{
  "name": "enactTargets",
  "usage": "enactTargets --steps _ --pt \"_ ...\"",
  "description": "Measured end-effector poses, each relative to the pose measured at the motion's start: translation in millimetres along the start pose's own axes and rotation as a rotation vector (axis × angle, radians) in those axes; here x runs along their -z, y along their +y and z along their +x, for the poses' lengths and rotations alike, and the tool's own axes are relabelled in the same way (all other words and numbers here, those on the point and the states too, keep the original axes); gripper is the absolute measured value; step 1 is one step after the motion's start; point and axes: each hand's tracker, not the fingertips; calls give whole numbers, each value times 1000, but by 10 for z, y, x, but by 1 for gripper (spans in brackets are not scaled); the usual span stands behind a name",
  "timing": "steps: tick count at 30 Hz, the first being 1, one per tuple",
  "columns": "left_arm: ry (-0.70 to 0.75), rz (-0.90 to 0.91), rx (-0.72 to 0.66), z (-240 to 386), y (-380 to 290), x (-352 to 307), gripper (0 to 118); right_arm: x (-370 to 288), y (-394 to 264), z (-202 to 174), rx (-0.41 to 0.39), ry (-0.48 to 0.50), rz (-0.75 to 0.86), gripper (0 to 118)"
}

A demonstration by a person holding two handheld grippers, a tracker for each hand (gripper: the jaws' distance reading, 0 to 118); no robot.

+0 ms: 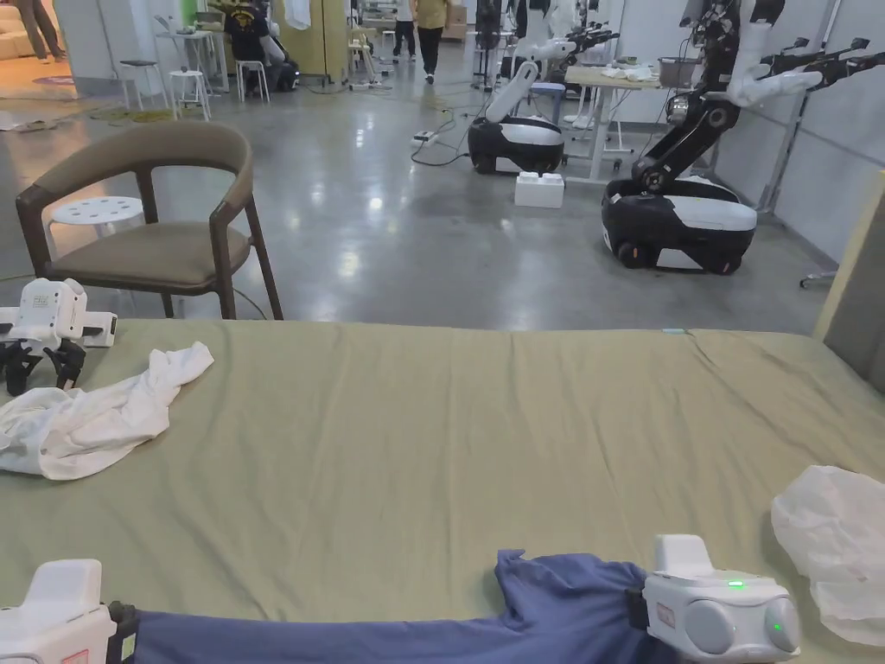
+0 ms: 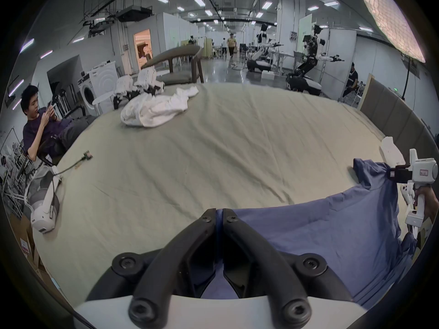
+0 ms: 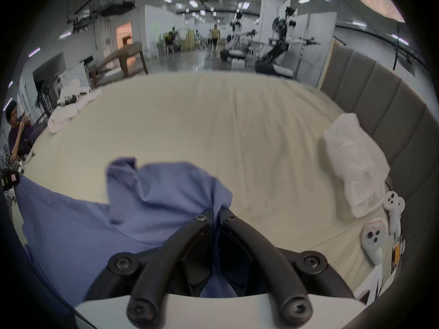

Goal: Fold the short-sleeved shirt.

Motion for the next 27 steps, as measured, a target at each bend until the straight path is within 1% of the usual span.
enactTargets --steps 1,5,8,9,12,14,16,21,27 --pt "-3 19 -3 -5 43 -101 0 -174 39 19 9 12 22 3" --pt "-15 107 5 10 253 -552 0 -780 214 88 0 -2 143 3" --pt "-32 185 7 -44 457 -816 0 -1233 381 163 26 -2 227 3" --pt "-37 203 1 -41 529 -914 0 -1379 463 170 20 3 246 3" --pt "-31 292 12 -77 783 -1144 0 -1772 666 197 1 -30 338 3" --pt "-52 340 -4 -114 985 -1294 0 -1994 853 250 18 -27 384 3" --pt "-53 377 -6 -133 1185 -1438 0 -2202 1014 269 27 -36 431 3" --pt "-55 447 -4 -189 1708 -1678 0 -2589 1514 300 3 -57 525 3" --pt "-41 506 -2 -214 2340 -1856 0 -2955 2200 227 -15 -92 615 3"
